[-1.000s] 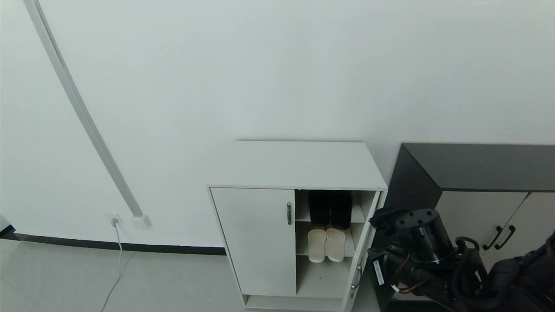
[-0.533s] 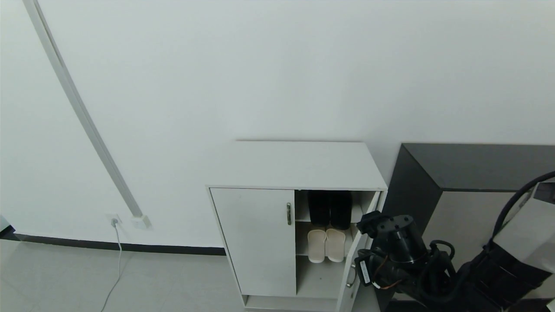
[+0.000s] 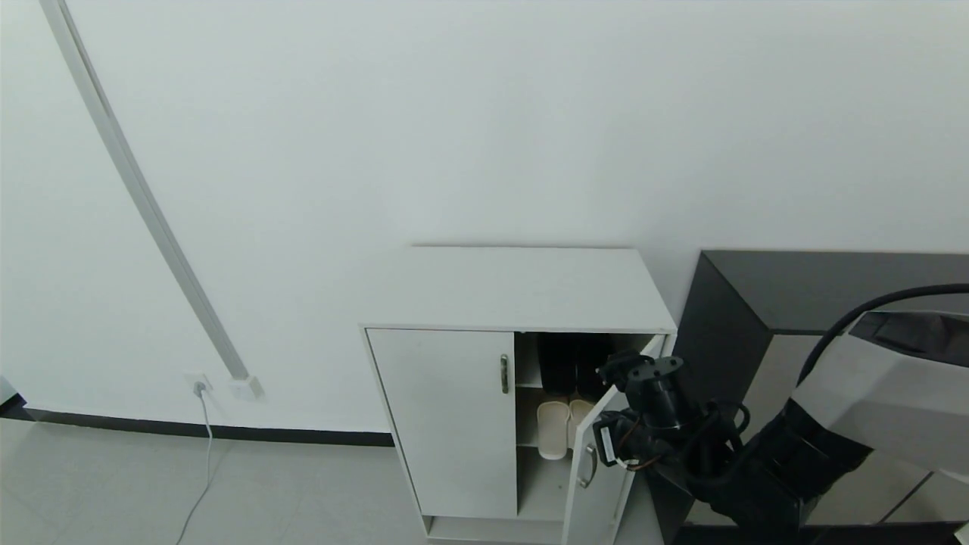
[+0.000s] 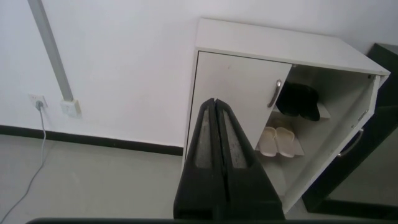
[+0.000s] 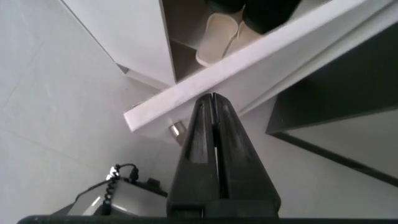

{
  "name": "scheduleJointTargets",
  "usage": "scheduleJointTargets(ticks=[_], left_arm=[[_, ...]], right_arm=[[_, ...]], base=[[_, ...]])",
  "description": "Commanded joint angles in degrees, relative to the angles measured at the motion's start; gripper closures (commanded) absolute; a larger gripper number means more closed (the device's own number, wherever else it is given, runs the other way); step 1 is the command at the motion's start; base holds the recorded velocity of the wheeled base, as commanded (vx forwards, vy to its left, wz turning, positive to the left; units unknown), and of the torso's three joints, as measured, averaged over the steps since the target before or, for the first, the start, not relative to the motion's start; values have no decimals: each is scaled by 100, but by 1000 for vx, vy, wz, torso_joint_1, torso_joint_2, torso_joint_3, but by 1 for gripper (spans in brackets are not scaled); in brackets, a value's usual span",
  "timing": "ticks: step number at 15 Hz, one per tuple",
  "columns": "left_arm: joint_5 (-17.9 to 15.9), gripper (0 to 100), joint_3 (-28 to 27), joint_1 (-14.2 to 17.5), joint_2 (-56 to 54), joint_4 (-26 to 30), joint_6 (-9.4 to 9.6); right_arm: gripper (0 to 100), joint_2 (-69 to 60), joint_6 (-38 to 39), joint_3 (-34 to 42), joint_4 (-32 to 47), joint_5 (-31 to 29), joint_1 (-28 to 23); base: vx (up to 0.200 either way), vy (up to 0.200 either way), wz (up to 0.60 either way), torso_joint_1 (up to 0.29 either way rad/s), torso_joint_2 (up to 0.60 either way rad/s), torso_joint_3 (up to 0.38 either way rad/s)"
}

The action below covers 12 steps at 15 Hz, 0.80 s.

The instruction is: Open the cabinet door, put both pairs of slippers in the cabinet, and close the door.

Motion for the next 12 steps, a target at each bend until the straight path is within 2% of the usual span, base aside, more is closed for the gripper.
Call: scheduleJointTargets(ticks=[1,12], left_arm=[[2,100,1,1,8,1,-1],[-7,100,1,1,8,1,-1]], right_arm=[[100,263,1,-360,8,7,-49],[100,1168,10,-1696,-168,-1,-111]], base=[[0,0,0,0,0,0],[0,0,0,0,0,0]])
